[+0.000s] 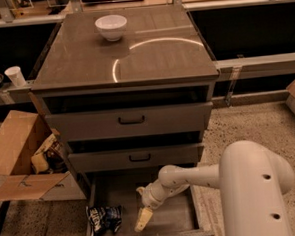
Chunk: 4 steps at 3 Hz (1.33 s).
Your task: Pick blue chip bag from bottom drawer and place on counter
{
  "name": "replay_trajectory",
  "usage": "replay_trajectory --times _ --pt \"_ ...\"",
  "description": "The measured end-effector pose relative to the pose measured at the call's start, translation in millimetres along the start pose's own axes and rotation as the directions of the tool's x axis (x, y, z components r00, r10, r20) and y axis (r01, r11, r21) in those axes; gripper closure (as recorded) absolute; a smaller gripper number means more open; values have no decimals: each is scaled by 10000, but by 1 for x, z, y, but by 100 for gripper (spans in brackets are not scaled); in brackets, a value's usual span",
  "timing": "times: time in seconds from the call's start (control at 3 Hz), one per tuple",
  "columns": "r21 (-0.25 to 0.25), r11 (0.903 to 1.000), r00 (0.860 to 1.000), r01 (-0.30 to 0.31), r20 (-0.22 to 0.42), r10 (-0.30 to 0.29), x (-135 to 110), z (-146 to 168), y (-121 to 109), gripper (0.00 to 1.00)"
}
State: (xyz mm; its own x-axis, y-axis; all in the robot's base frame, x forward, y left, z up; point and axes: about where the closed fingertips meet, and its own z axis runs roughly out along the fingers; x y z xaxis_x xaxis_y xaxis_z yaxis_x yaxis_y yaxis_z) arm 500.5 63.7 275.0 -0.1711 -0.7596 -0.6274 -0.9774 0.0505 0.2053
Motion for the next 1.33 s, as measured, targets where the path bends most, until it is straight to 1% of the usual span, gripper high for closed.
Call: replay_trajectory --times 0.33,1.0,1.33 --pt "306 9994 9993 -145 340 135 7 40 -33 0" --pt "248 9997 9931 19 1169 -48 -9 109 -79 0" --pt "296 9996 9931 16 1172 -51 -9 108 -81 0"
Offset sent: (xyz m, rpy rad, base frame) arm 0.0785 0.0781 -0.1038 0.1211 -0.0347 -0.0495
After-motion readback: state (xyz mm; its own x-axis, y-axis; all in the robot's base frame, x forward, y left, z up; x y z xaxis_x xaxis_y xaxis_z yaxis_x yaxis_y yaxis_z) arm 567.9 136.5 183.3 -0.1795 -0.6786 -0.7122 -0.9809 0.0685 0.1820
